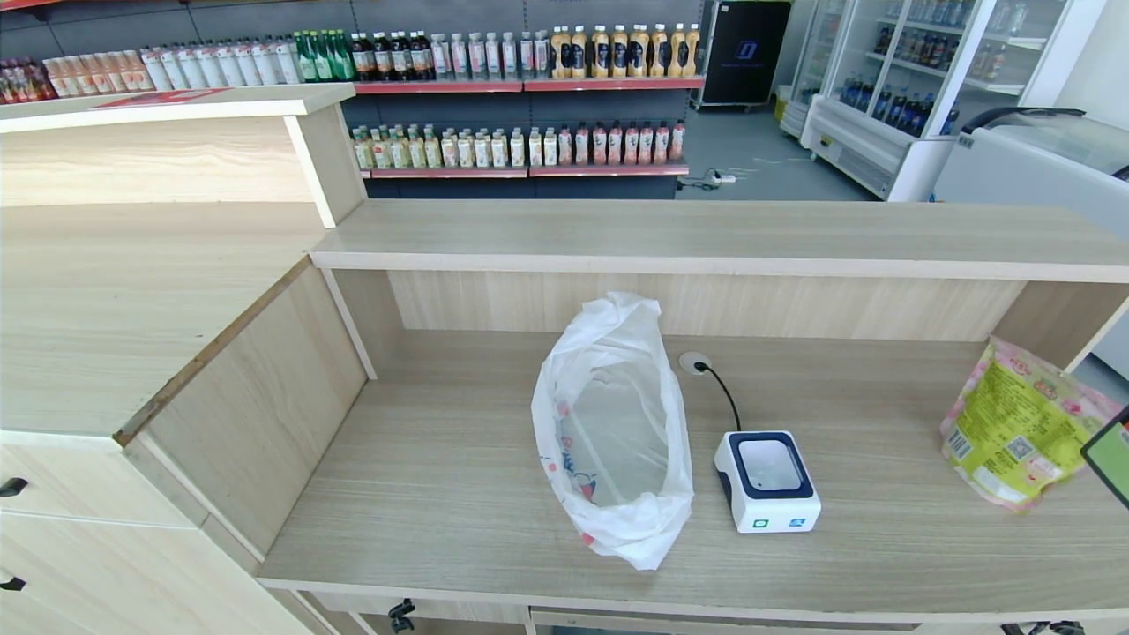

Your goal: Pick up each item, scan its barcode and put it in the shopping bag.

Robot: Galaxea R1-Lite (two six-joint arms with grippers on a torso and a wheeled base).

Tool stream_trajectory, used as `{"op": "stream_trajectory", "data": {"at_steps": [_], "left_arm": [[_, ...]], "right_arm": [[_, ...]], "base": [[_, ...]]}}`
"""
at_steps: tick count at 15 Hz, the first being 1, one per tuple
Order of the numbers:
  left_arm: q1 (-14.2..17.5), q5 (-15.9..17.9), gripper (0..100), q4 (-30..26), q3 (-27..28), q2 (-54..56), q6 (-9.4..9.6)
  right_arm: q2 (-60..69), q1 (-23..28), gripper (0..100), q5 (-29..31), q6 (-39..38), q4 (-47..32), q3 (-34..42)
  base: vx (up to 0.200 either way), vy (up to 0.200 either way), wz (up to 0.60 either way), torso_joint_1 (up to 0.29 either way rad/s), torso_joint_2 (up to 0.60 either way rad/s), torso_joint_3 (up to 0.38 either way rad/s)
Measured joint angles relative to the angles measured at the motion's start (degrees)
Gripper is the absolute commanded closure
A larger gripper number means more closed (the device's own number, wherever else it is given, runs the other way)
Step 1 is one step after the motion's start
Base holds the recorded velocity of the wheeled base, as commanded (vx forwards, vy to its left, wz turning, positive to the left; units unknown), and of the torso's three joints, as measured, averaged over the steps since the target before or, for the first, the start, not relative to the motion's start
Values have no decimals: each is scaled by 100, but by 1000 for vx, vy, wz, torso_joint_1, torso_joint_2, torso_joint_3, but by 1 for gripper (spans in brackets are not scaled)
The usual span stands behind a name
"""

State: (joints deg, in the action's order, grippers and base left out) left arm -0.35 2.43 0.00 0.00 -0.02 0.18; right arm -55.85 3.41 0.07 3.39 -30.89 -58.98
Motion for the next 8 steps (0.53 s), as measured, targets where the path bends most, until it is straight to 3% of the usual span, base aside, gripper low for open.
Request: {"op": "stream_trajectory", "data": {"at_steps": [2, 6, 8], "left_arm": [[0, -2, 0, 0, 0, 0, -2], [2, -2, 0, 0, 0, 0, 0], [-2, -5, 0, 0, 0, 0, 0]], "right_arm": [[-116, 206, 100, -21, -344, -50, -56], [-273, -100, 100, -223, -1409, 216, -56], [-507, -236, 100, -302, -1757, 345, -26]], "base": [[0, 0, 0, 0, 0, 0], [0, 0, 600, -4, 1, 7], [0, 0, 0, 0, 0, 0]]}}
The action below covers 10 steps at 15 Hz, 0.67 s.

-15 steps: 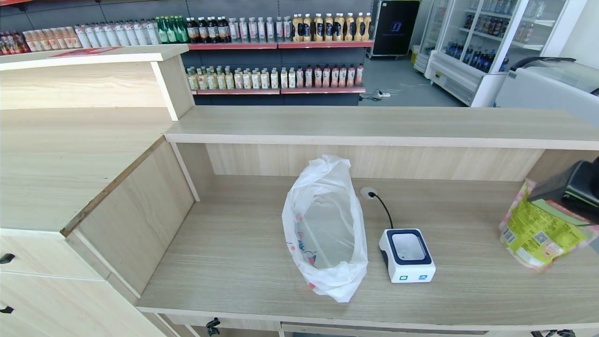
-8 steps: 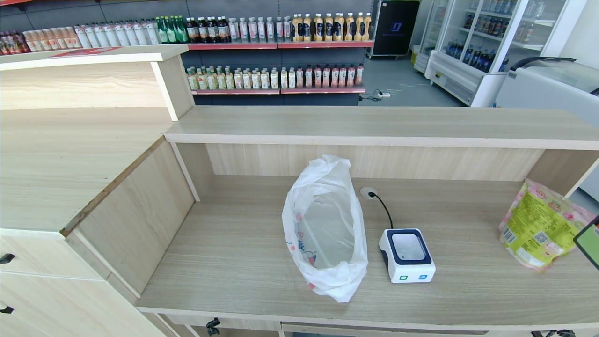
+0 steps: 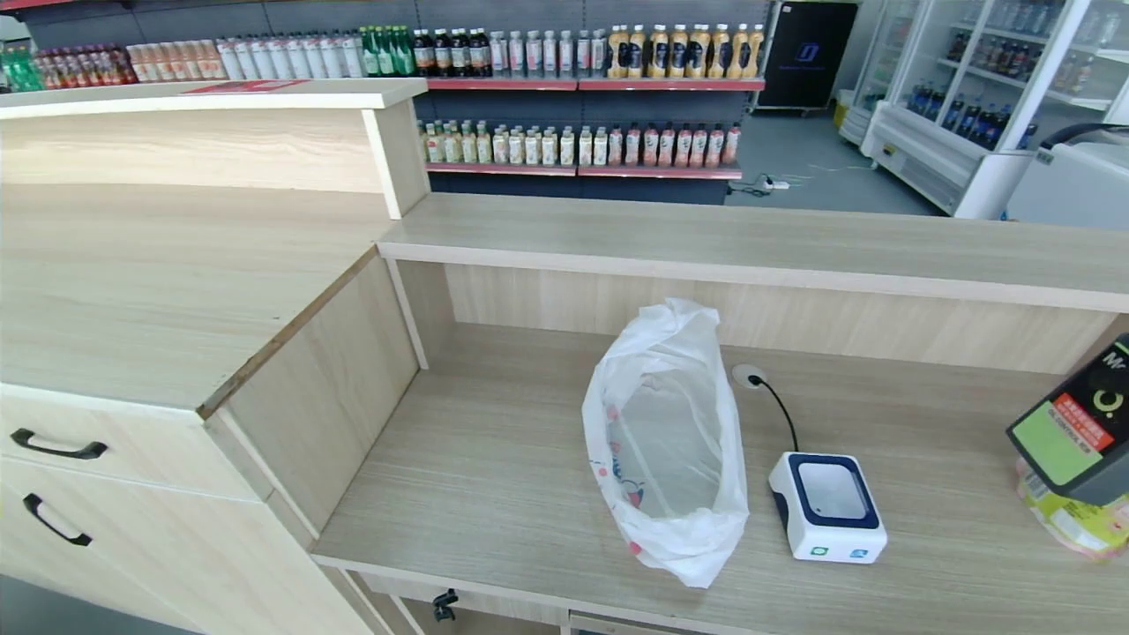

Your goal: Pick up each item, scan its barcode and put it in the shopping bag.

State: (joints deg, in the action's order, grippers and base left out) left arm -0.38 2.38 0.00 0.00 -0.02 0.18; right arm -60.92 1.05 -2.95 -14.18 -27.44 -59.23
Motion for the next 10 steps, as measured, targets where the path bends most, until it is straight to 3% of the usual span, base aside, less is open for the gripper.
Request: {"op": "stream_trajectory", "data": {"at_steps": [3, 8, 10], "left_arm": [[2, 2, 0, 0, 0, 0, 0], [2, 2, 0, 0, 0, 0, 0], [5, 0, 0, 0, 0, 0, 0]], "right_arm": [[-446, 101, 100, -1145, -210, 179, 85], [-1064, 540, 100, -2737, -238, 2016, 1090], [-1240, 757, 100, -3033, -222, 2266, 1434]], "base": [[0, 0, 0, 0, 0, 0], [0, 0, 0, 0, 0, 0], [0, 0, 0, 0, 0, 0]]}}
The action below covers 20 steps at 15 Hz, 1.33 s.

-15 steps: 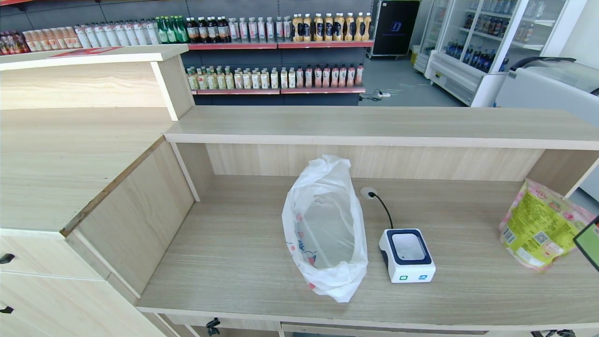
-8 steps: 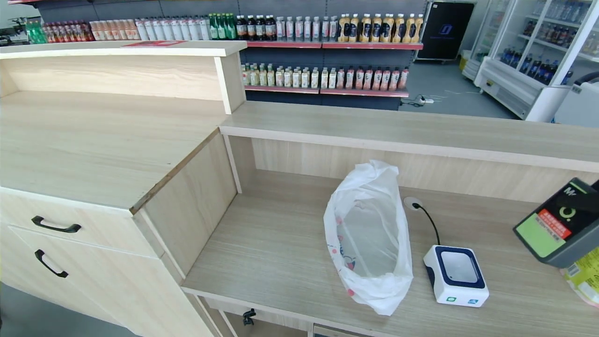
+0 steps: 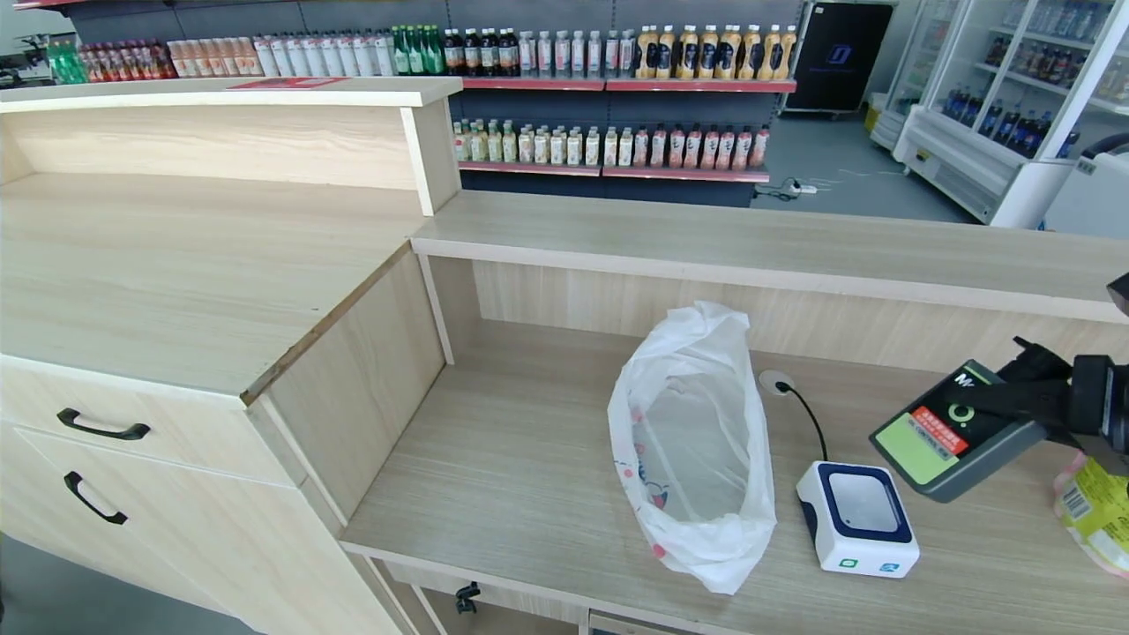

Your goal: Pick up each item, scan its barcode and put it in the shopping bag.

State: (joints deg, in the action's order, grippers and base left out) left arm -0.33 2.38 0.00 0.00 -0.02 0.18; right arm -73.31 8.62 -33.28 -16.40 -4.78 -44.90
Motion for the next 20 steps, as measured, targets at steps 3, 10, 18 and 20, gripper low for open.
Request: {"op": "stream_trajectory", "data": {"at_steps": [3, 10, 18, 20], "left_arm": [[-2, 2, 0, 0, 0, 0, 0], [-2, 5, 0, 0, 0, 0, 0], [-2, 5, 0, 0, 0, 0, -2], [-2, 5, 0, 0, 0, 0, 0]], "right_arm": [[-116, 155, 100, -30, 105, 133, 304], [-723, 271, 100, -52, 134, 957, 413], [-1480, 221, 100, -723, 505, 1512, 527], [-1604, 227, 100, -720, 694, 1523, 629]], "base": [[0, 0, 0, 0, 0, 0], [0, 0, 0, 0, 0, 0], [0, 0, 0, 0, 0, 0], [0, 0, 0, 0, 0, 0]]}}
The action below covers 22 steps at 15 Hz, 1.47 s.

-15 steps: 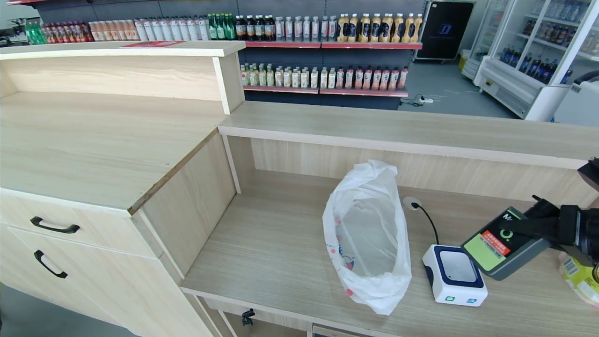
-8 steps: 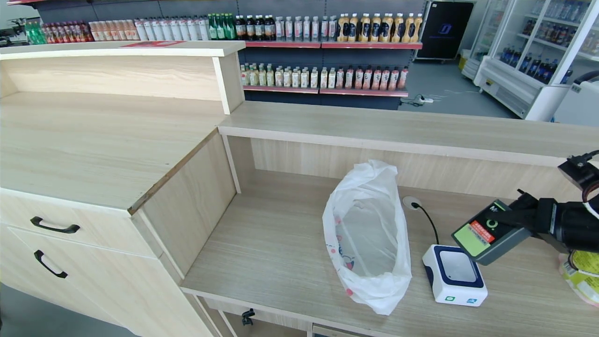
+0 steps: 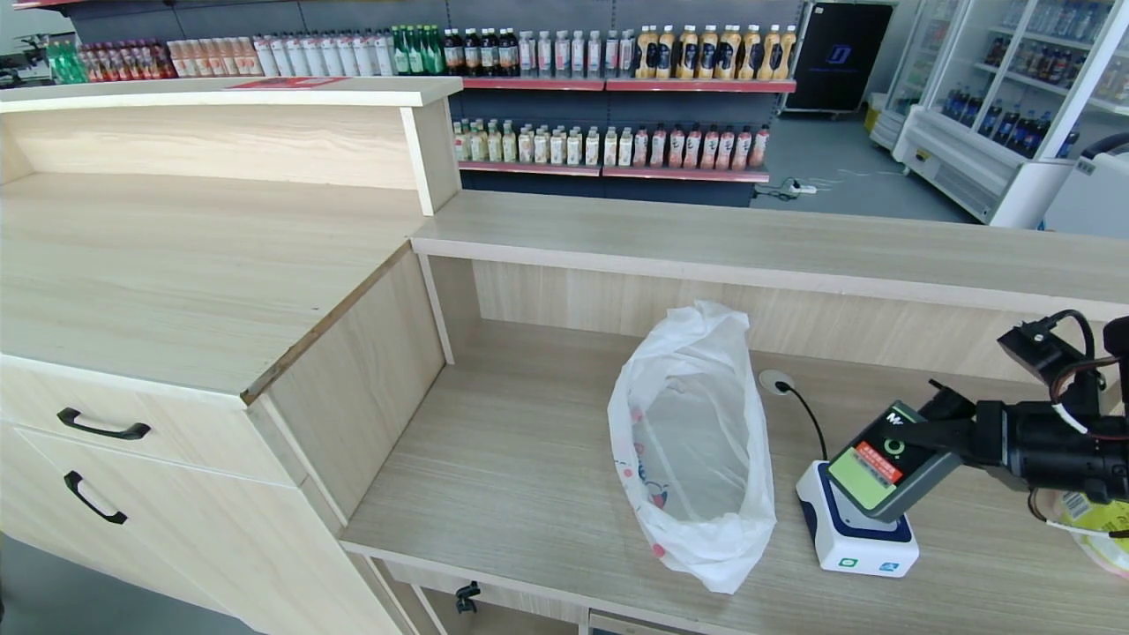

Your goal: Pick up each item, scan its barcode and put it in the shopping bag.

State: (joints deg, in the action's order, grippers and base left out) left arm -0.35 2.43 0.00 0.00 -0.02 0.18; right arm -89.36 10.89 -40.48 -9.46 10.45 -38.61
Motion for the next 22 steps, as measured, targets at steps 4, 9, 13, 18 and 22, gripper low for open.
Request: {"op": "stream_trajectory", "data": {"at_steps": [4, 9, 13, 18, 22], "left_arm": [[0, -2, 0, 0, 0, 0, 0], [0, -5, 0, 0, 0, 0, 0], [0, -2, 0, 0, 0, 0, 0], [0, -5, 0, 0, 0, 0, 0], [0, -2, 0, 0, 0, 0, 0]], "right_arm": [[-278, 22, 100, 0, 32, 274, -17], [-621, 16, 100, 0, 506, 299, -45], [-789, 0, 100, -7, 645, 268, -102], [-822, -6, 100, -7, 664, 285, -116], [-807, -11, 100, -7, 670, 277, -124]], "base": [[0, 0, 0, 0, 0, 0], [0, 0, 0, 0, 0, 0], [0, 0, 0, 0, 0, 0], [0, 0, 0, 0, 0, 0], [0, 0, 0, 0, 0, 0]]}}
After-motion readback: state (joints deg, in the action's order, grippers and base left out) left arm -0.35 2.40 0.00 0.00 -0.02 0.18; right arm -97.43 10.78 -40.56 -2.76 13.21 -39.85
